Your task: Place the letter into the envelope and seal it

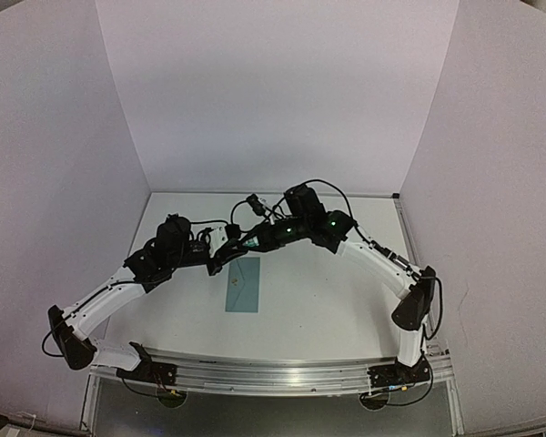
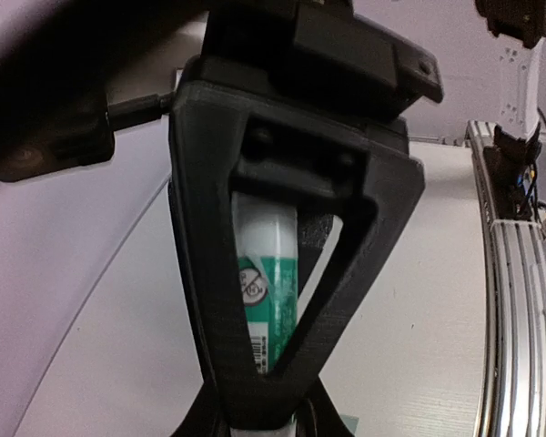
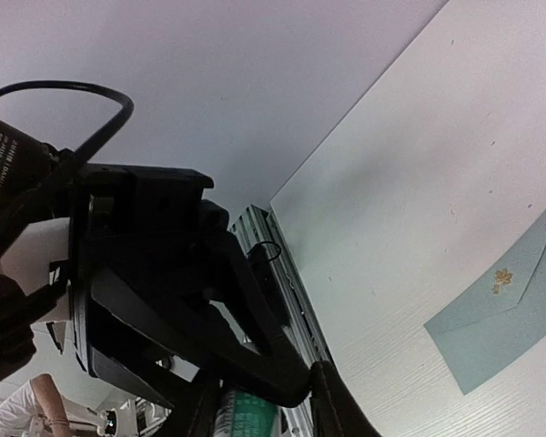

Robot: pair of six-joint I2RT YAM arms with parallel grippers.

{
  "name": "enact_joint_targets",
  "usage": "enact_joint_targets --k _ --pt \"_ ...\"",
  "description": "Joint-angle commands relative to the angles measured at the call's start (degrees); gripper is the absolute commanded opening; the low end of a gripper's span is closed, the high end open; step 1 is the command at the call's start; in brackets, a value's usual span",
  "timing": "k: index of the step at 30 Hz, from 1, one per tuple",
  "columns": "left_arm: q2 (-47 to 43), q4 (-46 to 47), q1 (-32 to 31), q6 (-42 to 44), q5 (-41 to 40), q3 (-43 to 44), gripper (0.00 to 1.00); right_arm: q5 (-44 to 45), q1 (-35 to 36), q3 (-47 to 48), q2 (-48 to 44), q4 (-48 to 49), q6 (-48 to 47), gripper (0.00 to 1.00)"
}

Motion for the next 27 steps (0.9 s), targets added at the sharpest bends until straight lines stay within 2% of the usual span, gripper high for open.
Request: enact_joint_targets --k 1,2,4,5,7,10,13,14,16,17,20,25,27 --pt "-3.3 9.3 -1.26 1.67 3.66 0.31 0.0 1.23 4.68 -0.09 -1.33 2.39 1.05 0.35" --pt "-3.56 8.8 -1.23 1.75 3.67 0.13 0.0 1.86 4.65 -0.51 -2.01 3.08 1.12 0.36" --pt "-3.88 8.41 -1.23 1.59 3.76 -0.24 0.0 3.17 4.58 -1.52 -3.53 3.96 1.2 0.32" --pt "-4.05 8.39 -1.23 1.45 3.76 -0.46 0.0 3.78 4.58 -1.94 -4.2 4.23 1.27 0.26" --pt "-4.16 8.6 -1.22 1.31 3.93 -0.77 0.0 3.95 4.48 -2.42 -4.66 4.63 1.59 0.25" --pt "-4.15 8.83 -1.19 1.34 3.85 -0.98 0.0 3.53 4.26 -2.82 -4.54 4.65 2.51 0.26" --pt "-4.24 8.53 -1.15 1.64 3.11 -1.2 0.0 2.84 3.96 -3.69 -5.06 4.72 3.03 0.34" --pt "-4.28 8.27 -1.16 1.8 2.89 -1.21 0.0 2.37 3.83 -3.91 -5.37 4.76 3.1 0.33" --pt "-4.42 7.7 -1.15 1.97 2.58 -1.27 0.0 1.19 3.55 -4.01 -5.79 4.75 3.18 0.22" --pt "-4.41 7.48 -1.18 2.07 2.45 -1.22 0.0 0.86 3.45 -3.95 -5.96 4.73 3.22 0.12" --pt "-4.49 7.13 -1.14 2.27 2.4 -1.13 0.0 0.55 3.09 -4.07 -6.19 4.75 3.5 0.01" --pt "-4.15 6.76 -1.14 2.41 2.42 -1.23 0.0 1.14 2.87 -3.83 -5.85 4.57 3.63 0.0" --pt "-3.82 6.42 -1.14 2.54 2.16 -1.51 0.06 2.34 2.56 -4.3 -6.14 4.47 3.81 0.0"
